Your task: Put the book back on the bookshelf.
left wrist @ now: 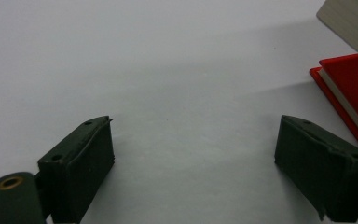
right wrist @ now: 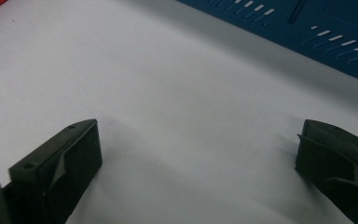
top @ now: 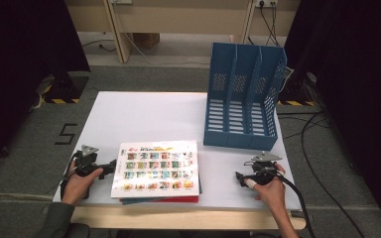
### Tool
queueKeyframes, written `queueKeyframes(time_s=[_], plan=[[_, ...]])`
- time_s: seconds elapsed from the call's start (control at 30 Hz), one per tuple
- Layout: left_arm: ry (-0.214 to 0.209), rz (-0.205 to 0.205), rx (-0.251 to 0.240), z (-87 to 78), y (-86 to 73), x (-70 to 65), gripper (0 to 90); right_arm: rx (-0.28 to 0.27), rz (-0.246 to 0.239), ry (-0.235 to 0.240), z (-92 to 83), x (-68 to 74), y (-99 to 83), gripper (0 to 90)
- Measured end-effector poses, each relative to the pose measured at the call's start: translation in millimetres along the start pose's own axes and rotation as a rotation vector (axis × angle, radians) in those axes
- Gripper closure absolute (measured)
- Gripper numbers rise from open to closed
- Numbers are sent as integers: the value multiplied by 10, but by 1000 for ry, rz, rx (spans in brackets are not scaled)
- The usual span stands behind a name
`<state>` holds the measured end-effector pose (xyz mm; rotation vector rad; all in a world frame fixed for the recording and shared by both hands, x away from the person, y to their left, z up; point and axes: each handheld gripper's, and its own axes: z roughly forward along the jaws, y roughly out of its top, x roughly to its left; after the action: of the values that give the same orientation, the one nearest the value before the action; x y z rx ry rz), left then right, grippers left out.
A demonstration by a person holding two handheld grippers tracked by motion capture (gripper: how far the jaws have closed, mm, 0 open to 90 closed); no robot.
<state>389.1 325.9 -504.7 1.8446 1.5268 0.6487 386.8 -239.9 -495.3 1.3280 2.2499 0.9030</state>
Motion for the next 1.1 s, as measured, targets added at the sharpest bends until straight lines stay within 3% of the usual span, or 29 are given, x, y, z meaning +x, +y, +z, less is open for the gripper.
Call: queueKeyframes(time_s=[0.07, 0.1, 0.13, 0.17, 0.2, 0.27, 0.3, 0.4, 0.67, 0.73, 0.9, 0.93, 0.97, 1.0, 1.1], plan=[[-5, -1, 2, -3, 1, 4, 105, 3, 2, 1, -10, 1, 1, 43], [-7, -3, -2, -3, 0, 6, 105, -19, 2, 19, -46, -13, 8, 224], [-10, -5, -3, -5, 0, 7, 105, -19, 2, 19, -46, -13, 8, 224], [-18, -2, -5, -14, -1, 13, 126, -76, 23, 107, -114, -24, 22, 259], [-29, -10, -14, -44, -5, 34, 161, -101, 42, 105, -139, -17, 32, 180], [-34, -27, -17, -64, -4, 42, 152, -123, 54, 129, -188, 5, 42, 244], [-35, -46, -44, -135, 9, 37, 149, -135, 53, 155, -207, 16, 42, 279], [-45, -28, -63, -256, 24, -7, 145, -155, 82, 217, -231, 68, 48, 252], [-68, 8, -74, -451, -43, -144, 145, -168, 70, 285, -249, 177, 87, 287], [-86, 24, -70, -476, -50, -178, 146, -183, 95, 329, -253, 209, 99, 296], [-102, 45, -76, -525, -48, -251, 315, -182, 63, 337, -257, 277, 137, 308], [-111, 42, -75, -533, -51, -272, 315, -182, 63, 337, -257, 277, 137, 308], [-120, 40, -71, -540, -50, -292, 382, -176, 60, 340, -255, 299, 146, 308], [-105, 52, -70, -564, -37, -336, 452, -186, 68, 361, -250, 337, 165, 320], [-97, 77, -68, -582, -20, -381, 503, -193, 91, 406, -245, 365, 180, 322]])
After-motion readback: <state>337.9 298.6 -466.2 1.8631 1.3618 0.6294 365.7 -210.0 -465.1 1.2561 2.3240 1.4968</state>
